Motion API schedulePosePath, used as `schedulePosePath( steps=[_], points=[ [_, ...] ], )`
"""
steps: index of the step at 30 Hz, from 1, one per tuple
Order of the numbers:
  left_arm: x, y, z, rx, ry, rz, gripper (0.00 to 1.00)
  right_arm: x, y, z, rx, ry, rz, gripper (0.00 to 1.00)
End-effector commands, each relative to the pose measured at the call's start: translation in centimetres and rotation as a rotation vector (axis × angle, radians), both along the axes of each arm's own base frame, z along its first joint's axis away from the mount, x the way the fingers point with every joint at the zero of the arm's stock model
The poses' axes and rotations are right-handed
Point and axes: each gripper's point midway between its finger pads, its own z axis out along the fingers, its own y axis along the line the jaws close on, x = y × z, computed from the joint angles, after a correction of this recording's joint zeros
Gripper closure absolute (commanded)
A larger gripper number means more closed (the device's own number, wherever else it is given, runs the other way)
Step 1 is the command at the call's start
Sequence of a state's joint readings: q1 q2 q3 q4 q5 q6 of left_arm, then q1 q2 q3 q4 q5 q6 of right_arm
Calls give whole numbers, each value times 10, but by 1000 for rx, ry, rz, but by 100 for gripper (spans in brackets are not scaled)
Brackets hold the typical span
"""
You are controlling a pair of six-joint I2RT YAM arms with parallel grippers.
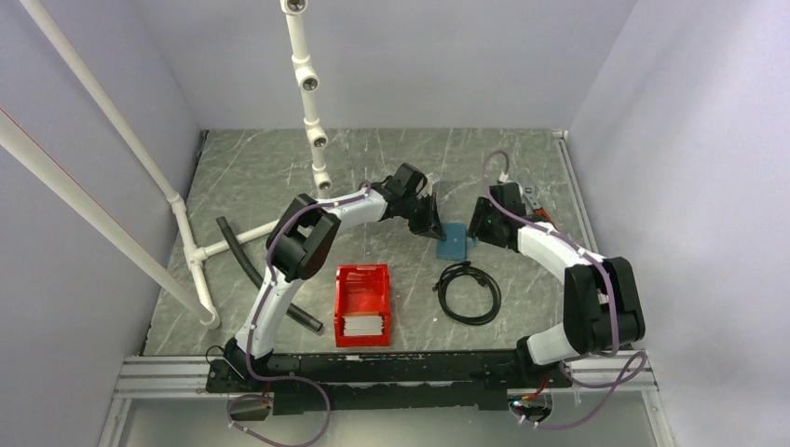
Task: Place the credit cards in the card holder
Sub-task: Open the card holder at the center of the board.
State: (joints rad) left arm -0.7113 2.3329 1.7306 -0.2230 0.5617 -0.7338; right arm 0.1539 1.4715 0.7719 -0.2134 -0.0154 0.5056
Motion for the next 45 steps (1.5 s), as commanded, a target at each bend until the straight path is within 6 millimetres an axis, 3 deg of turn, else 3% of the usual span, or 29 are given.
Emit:
schedulePosePath(
  steps=[1, 6, 8, 9, 11, 14, 18, 25, 34, 37, 40, 45],
  points=[
    [-3, 4, -11, 34, -9, -41, 100, 0, -9, 36, -180, -69, 29, 43],
    [-1, -2, 4, -8, -17, -50, 99, 2, 42, 67, 54, -179, 214, 42],
    [-1, -3, 2, -10, -11, -47, 99, 0, 57, 63, 127, -150, 286, 54],
    [-2, -3, 0, -9, -5, -44, 99, 0, 57, 57, 152, -121, 288, 64],
    [-4, -3, -4, -11, 7, -44, 100, 0, 58, 46, 244, -86, 292, 70],
    [-6, -2, -8, -9, 19, -42, 100, 1, 51, 36, 354, -68, 269, 59],
    [-4, -3, -9, -6, 18, -45, 100, 3, 36, 19, 283, -31, 224, 49],
    [-3, -6, -6, -16, 19, -53, 99, 4, 52, 9, 379, -3, 263, 48],
    [-2, -8, -1, -32, 16, -63, 98, 2, 56, 0, 391, 27, 277, 46],
    [-3, -9, 8, -50, 2, -73, 95, -2, 69, 18, 468, -16, 331, 46],
    [2, -1, 32, -69, -42, -62, 87, 1, 77, 44, 493, -86, 362, 47],
    [6, 31, 91, -165, -102, -30, 60, 10, 100, 60, 491, -95, 424, 47]
  ],
)
